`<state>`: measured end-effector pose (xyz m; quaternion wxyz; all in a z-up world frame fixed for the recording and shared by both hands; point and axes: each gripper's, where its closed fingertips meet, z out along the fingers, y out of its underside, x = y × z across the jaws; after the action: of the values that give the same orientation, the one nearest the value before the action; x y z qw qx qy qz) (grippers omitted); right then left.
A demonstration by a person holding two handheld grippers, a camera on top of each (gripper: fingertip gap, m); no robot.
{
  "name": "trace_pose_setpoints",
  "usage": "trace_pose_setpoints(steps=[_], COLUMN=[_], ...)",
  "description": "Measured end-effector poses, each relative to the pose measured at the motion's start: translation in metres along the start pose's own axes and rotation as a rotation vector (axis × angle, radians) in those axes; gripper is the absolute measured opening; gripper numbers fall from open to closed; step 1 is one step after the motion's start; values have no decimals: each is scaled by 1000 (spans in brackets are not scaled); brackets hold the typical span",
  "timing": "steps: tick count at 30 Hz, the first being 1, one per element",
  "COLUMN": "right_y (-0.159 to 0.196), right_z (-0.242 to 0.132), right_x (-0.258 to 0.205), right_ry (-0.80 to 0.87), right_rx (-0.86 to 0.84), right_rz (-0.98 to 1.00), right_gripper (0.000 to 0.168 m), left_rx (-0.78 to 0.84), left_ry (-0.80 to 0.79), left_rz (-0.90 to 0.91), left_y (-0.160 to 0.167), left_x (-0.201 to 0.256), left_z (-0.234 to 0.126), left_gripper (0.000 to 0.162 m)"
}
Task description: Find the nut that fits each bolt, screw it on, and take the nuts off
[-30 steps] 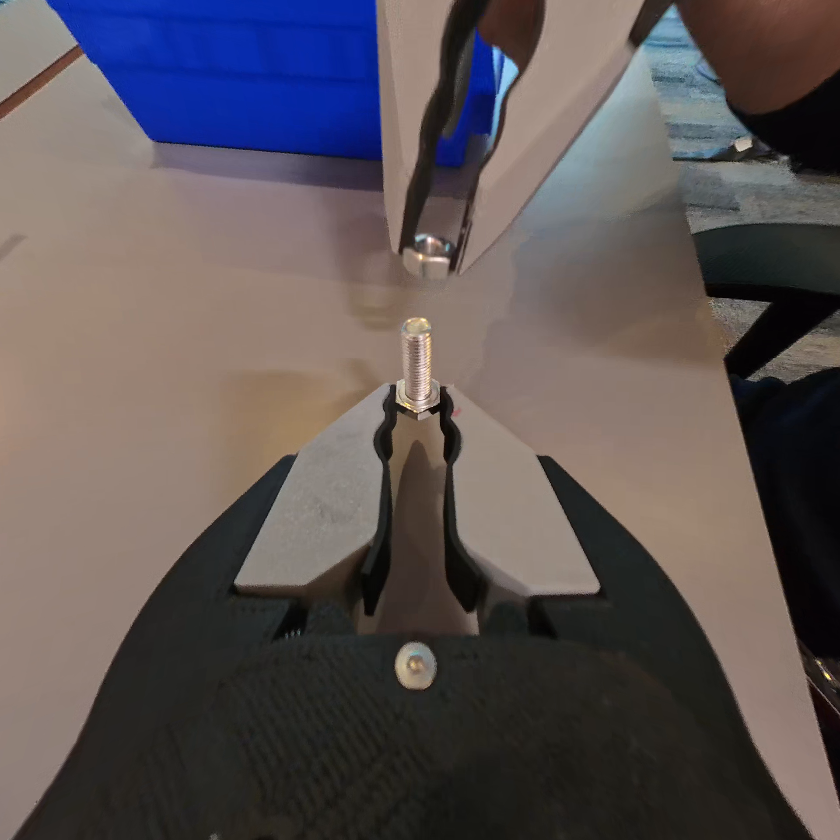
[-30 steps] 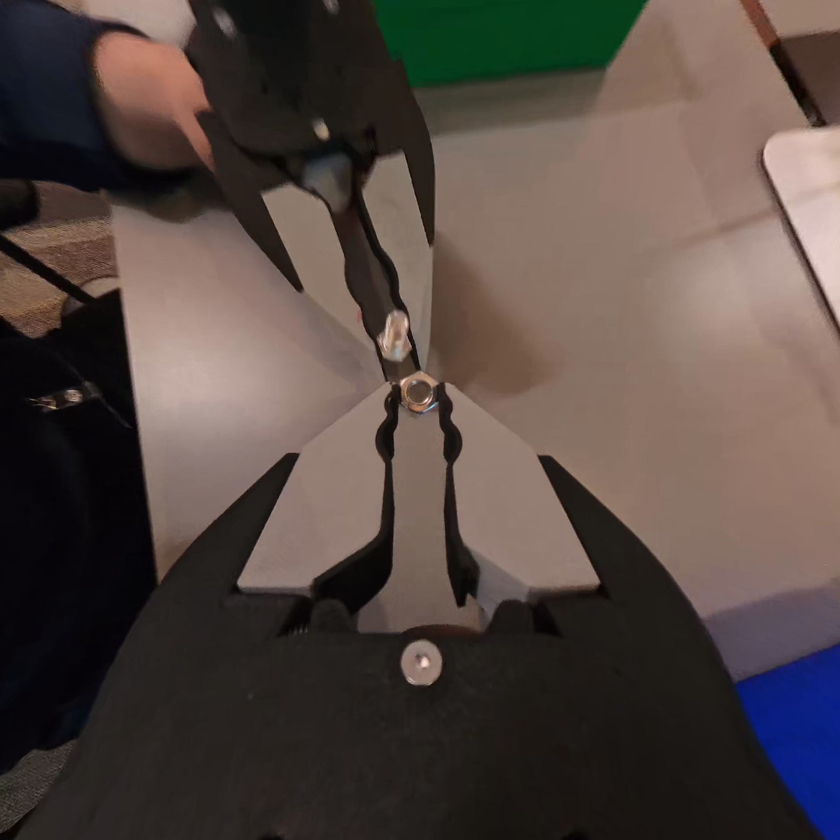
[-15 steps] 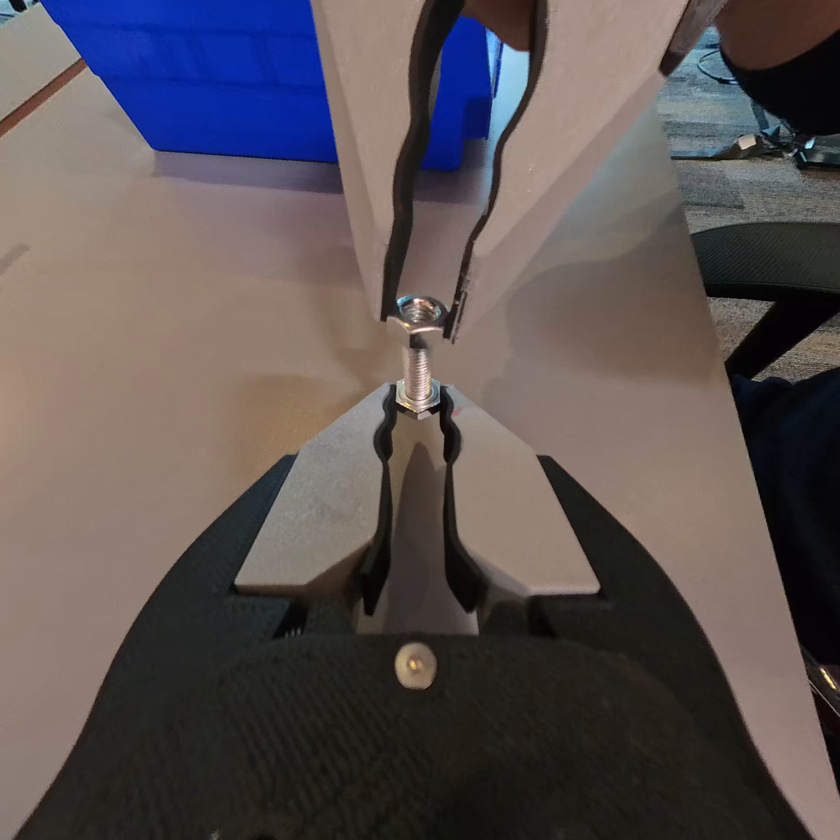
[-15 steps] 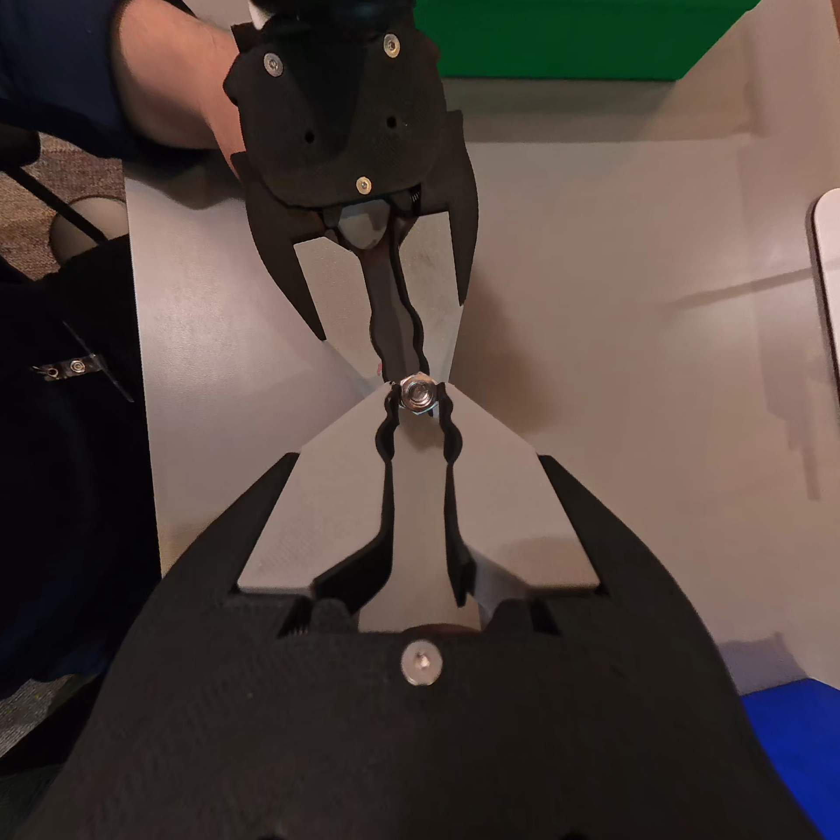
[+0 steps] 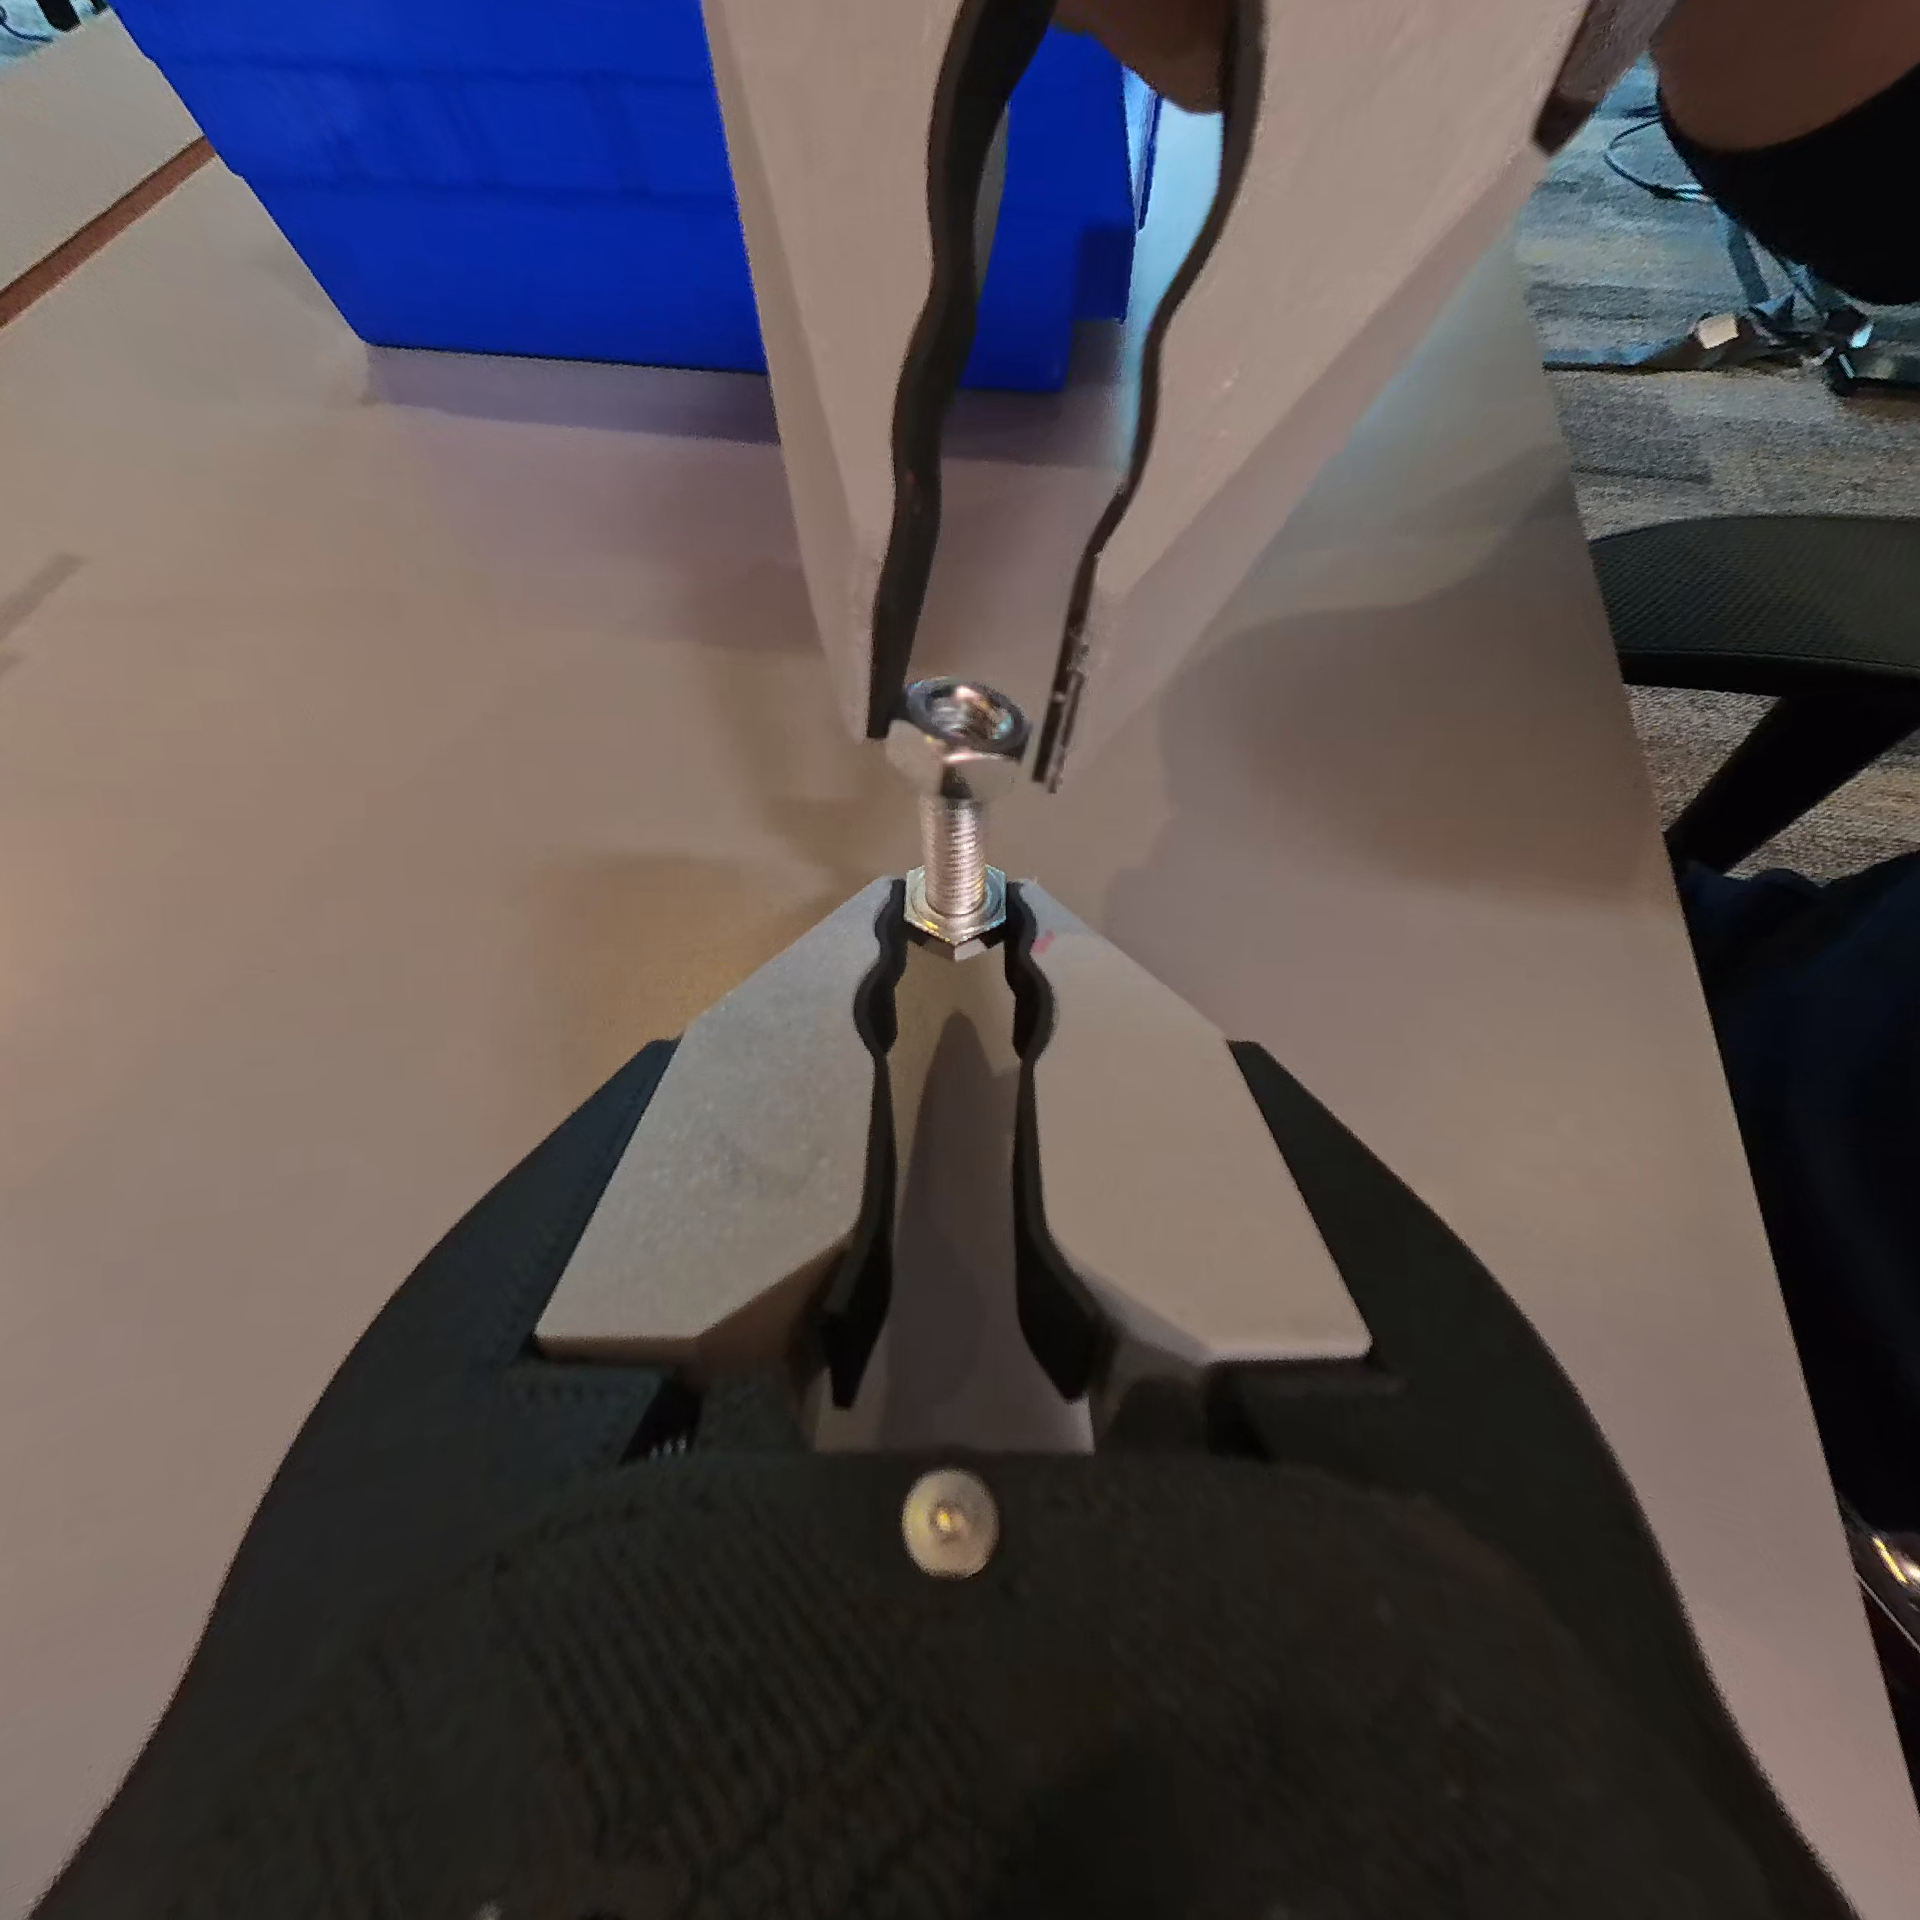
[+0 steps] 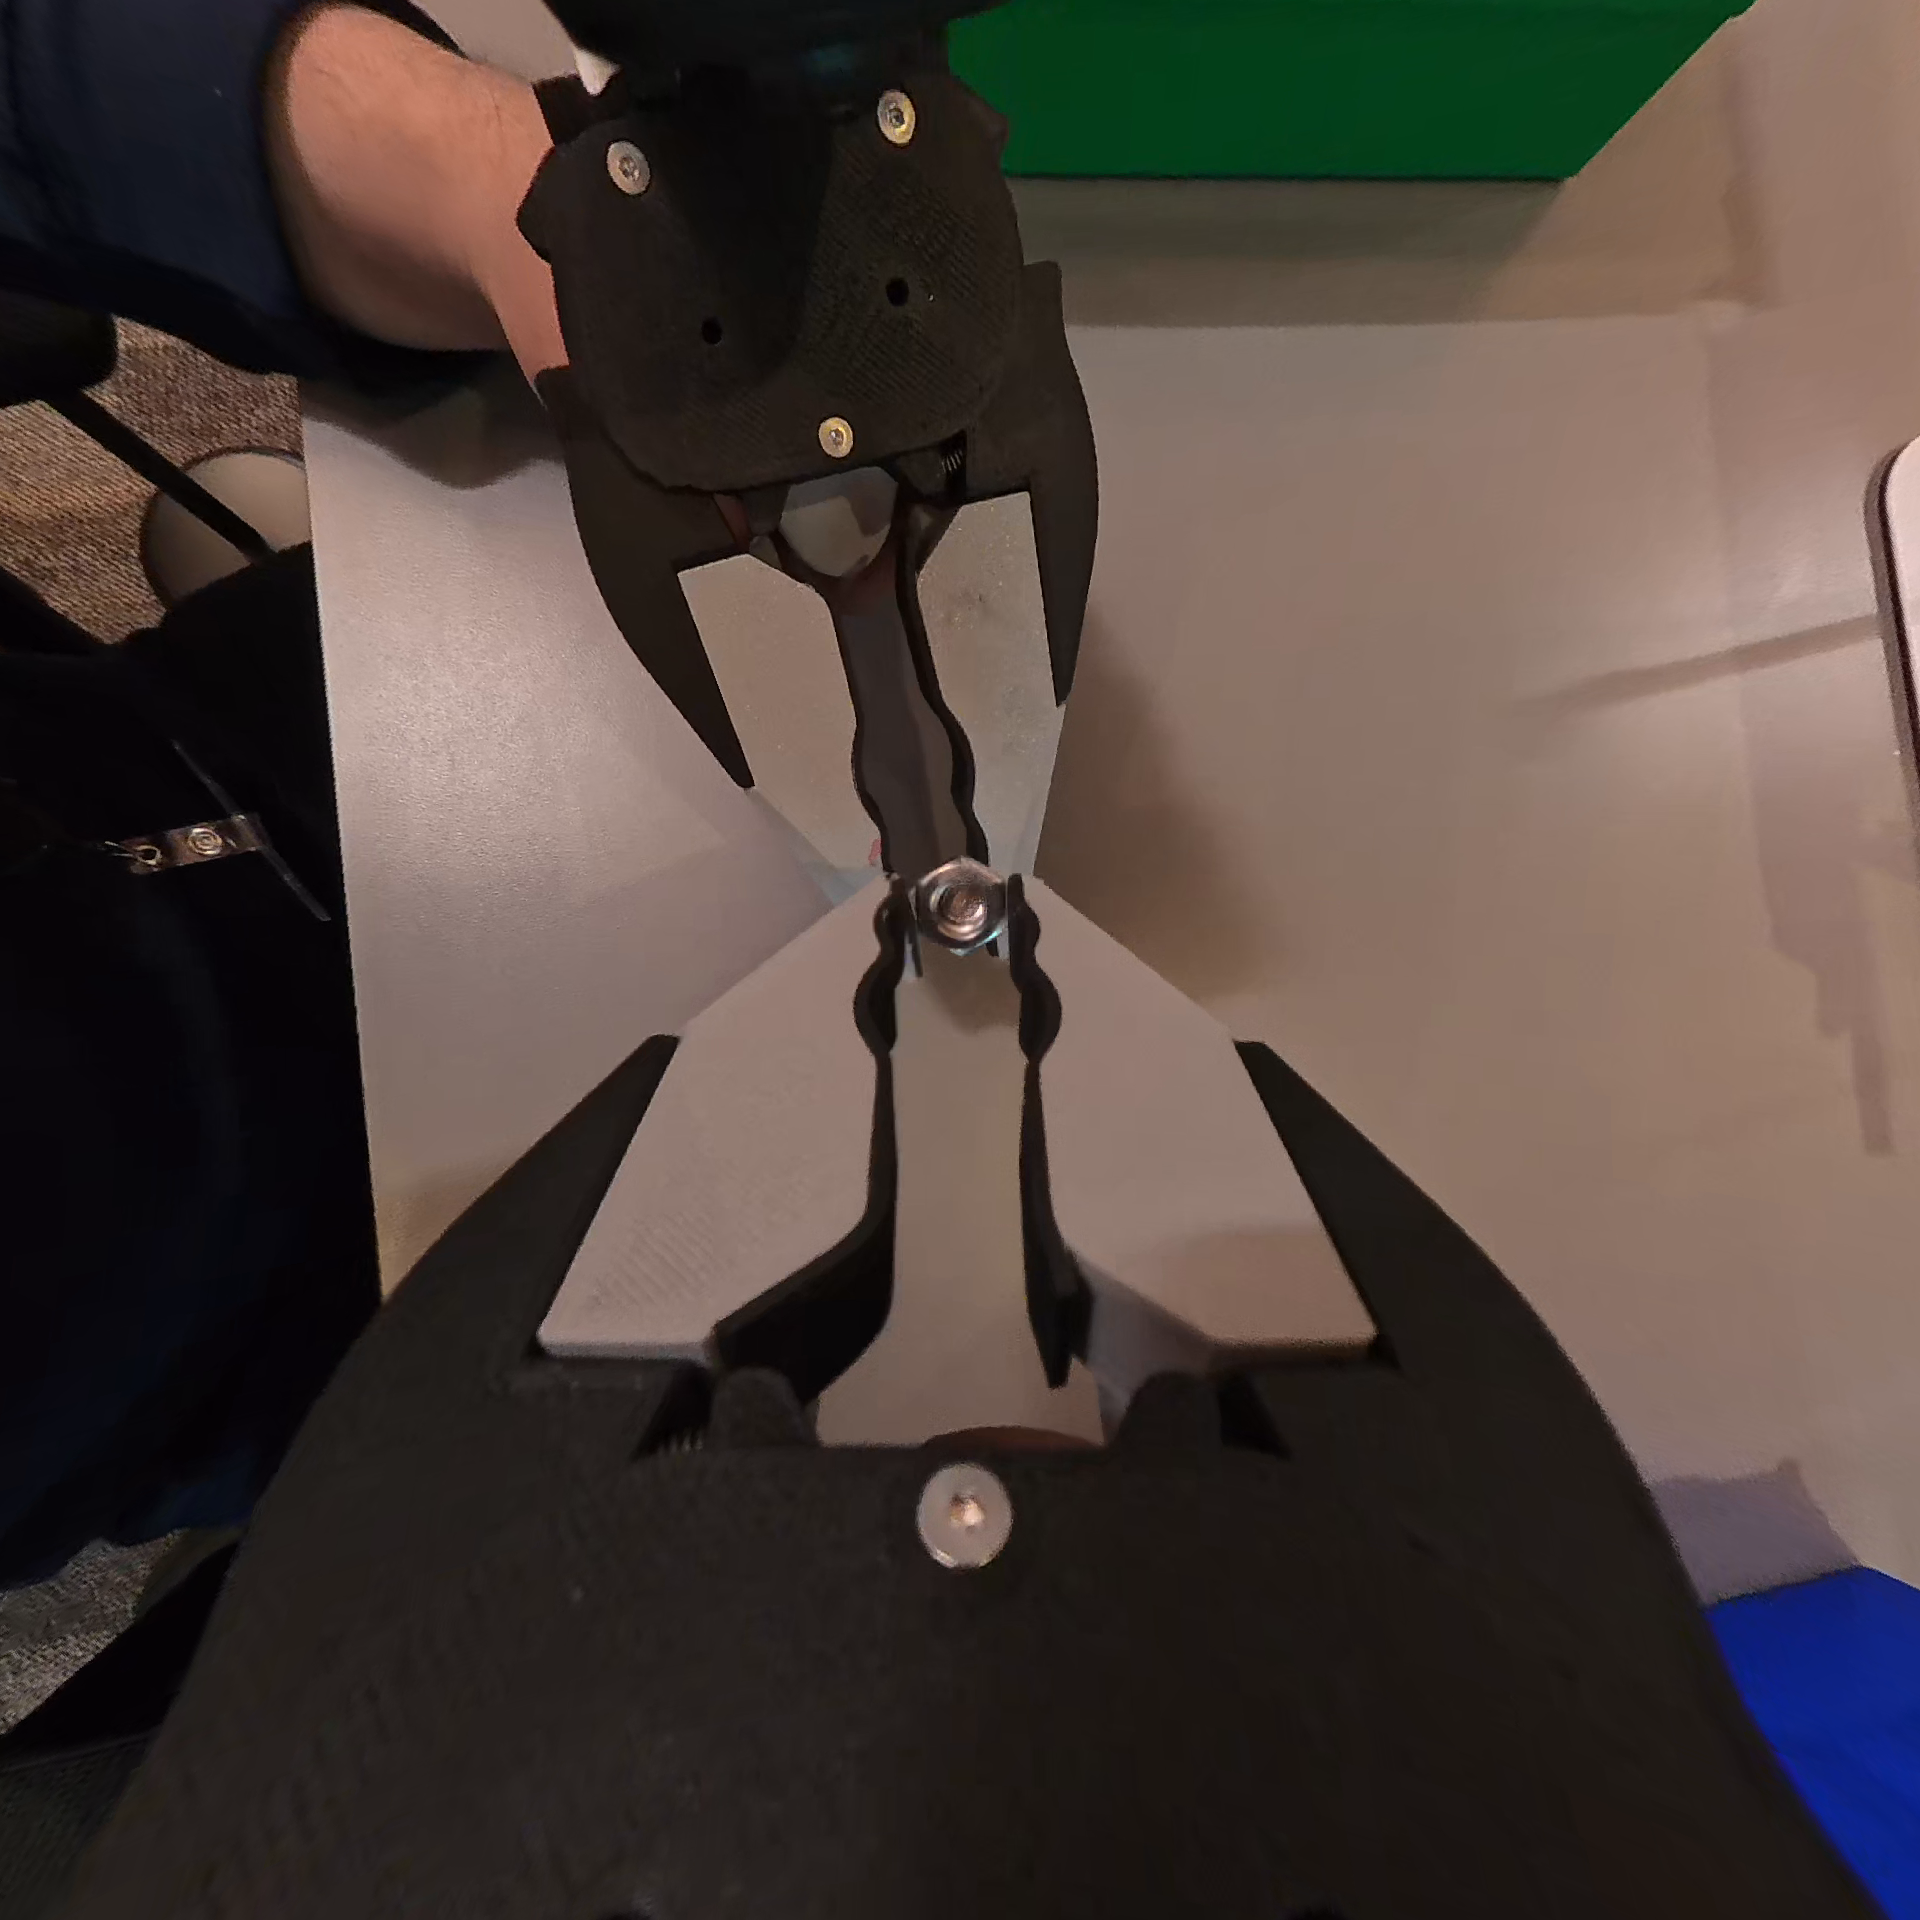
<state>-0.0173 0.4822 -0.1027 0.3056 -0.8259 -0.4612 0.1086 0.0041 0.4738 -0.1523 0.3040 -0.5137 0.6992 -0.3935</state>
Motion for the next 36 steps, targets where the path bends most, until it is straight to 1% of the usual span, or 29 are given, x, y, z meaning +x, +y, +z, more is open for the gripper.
trace_pose_setpoints(steps=[4, 5, 7, 11, 13, 14, 18, 22, 26, 30, 34, 36], right_y=[-4, -6, -8, 3, 5, 6, 4, -3, -7, -4, -6, -4], right_z=[-7, -10, -13, -17, -21, -22, -17, -14, -13, -13, -8, -6], right_x=[2, 3, 1, 3, 5, 6, 5, 5, 1, 3, 0, 1], right_ry=[10, 12, -6, 13, 41, 61, 152, 258, 273, 360, 401, 401], right_rx=[43, 76, 162, 283, 354, 374, 401, 397, 407, 391, 388, 376], right_rz=[16, 27, 73, 138, 171, 172, 86, -28, -64, -103, -153, -151], right_gripper=[23, 23, 15, 24, 29, 29, 27, 21, 21, 25, 14, 14], left_rx=[6, 9, 22, 23, 28, 29, 30, 43, 48, 47, 42, 41], left_ry=[0, 2, 13, 19, 21, 22, 30, 46, 49, 54, 55, 54], left_rz=[-6, -8, -18, -31, -33, -36, -39, -47, -55, -53, -48, -49], left_y=[-1, -1, -3, -3, -4, -4, -4, -6, -6, -6, -6, -5], left_x=[-1, -1, 1, 0, 0, 0, 1, 3, 3, 4, 5, 5], left_z=[-1, -1, -1, -1, -1, -1, -1, -2, -3, -3, -2, -2], left_gripper=[16, 16, 16, 16, 16, 16, 16, 16, 16, 16, 16, 16])
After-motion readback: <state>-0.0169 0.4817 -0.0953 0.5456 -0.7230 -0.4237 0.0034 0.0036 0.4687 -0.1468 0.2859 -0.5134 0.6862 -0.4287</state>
